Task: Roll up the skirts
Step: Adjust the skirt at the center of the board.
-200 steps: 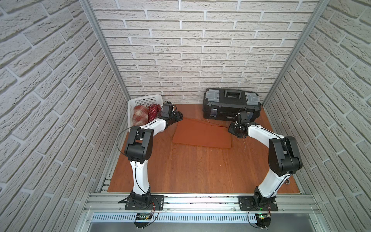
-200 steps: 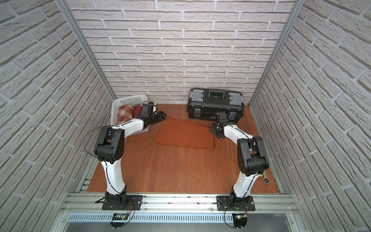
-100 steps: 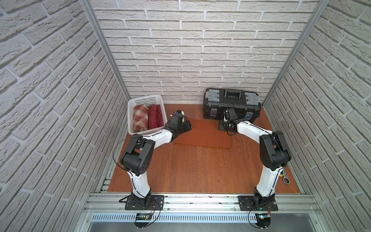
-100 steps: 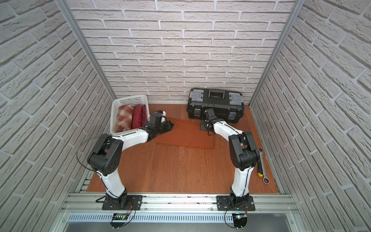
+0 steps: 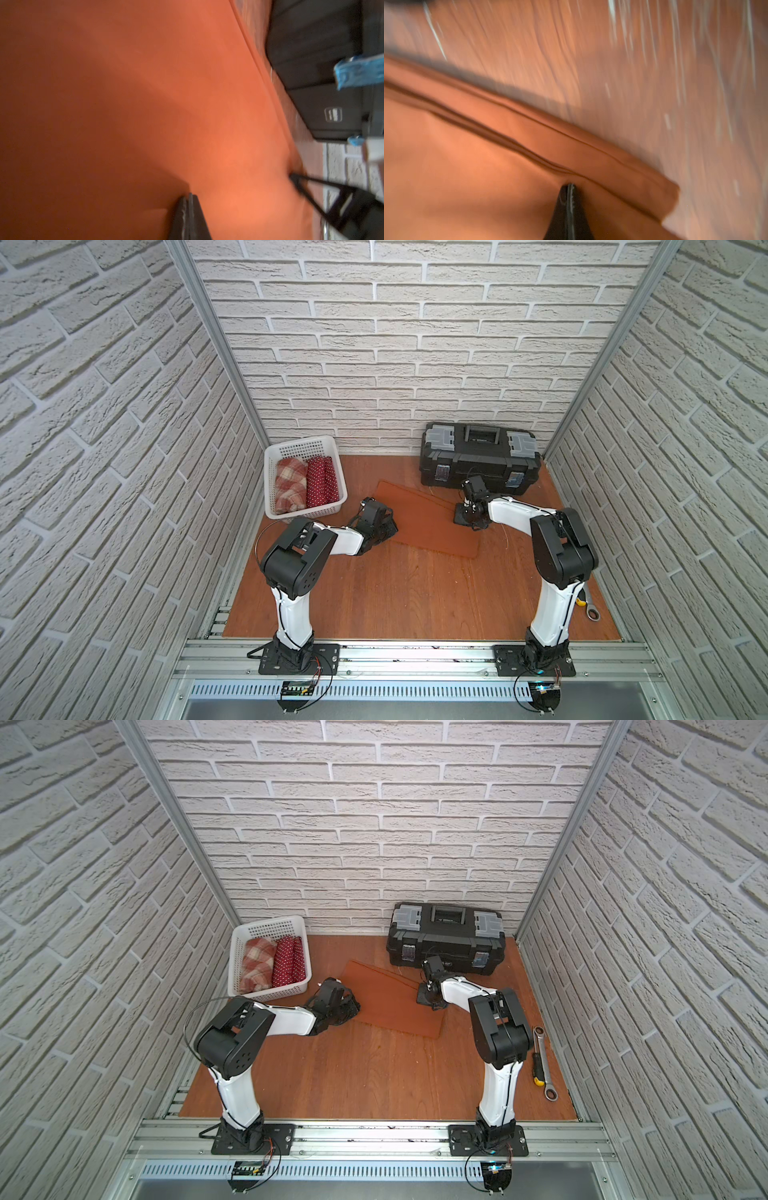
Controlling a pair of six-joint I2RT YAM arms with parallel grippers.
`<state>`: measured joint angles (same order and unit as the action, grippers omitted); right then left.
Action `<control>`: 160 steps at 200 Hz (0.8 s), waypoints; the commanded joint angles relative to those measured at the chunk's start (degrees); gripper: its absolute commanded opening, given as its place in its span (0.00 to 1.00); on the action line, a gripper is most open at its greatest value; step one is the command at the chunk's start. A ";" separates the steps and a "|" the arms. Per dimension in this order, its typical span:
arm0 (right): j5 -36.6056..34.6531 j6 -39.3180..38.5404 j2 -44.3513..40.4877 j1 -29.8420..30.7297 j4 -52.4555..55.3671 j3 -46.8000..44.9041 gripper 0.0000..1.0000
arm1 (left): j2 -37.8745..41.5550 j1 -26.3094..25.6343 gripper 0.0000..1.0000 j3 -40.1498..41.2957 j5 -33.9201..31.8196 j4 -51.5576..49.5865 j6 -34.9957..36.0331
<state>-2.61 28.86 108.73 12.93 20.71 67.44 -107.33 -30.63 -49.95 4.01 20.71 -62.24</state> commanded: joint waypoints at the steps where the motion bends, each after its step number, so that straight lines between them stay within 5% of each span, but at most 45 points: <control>1: 3.87 1.87 -4.58 0.37 4.98 -7.35 0.02 | 3.27 1.16 0.00 2.80 -0.59 -0.65 0.48; 27: 9.35 4.68 -11.58 5.42 3.62 -18.64 0.02 | 6.11 1.98 0.00 4.13 -0.08 -3.65 3.13; 77: 17.51 20.53 -20.41 26.93 -4.65 -38.01 0.02 | 3.88 1.98 0.00 1.13 6.59 -4.99 6.97; 111: 20.76 25.13 -28.07 35.72 -5.78 -38.09 0.02 | 1.33 1.37 0.00 -3.25 9.60 -6.32 10.10; 160: 30.27 19.42 -27.92 37.37 -5.18 -25.19 0.02 | -4.45 -1.90 0.00 -12.05 16.75 -4.35 12.26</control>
<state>22.63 50.68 81.10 50.04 13.93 35.62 -109.60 -31.00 -58.78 15.66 14.35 -52.18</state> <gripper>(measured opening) 0.043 0.038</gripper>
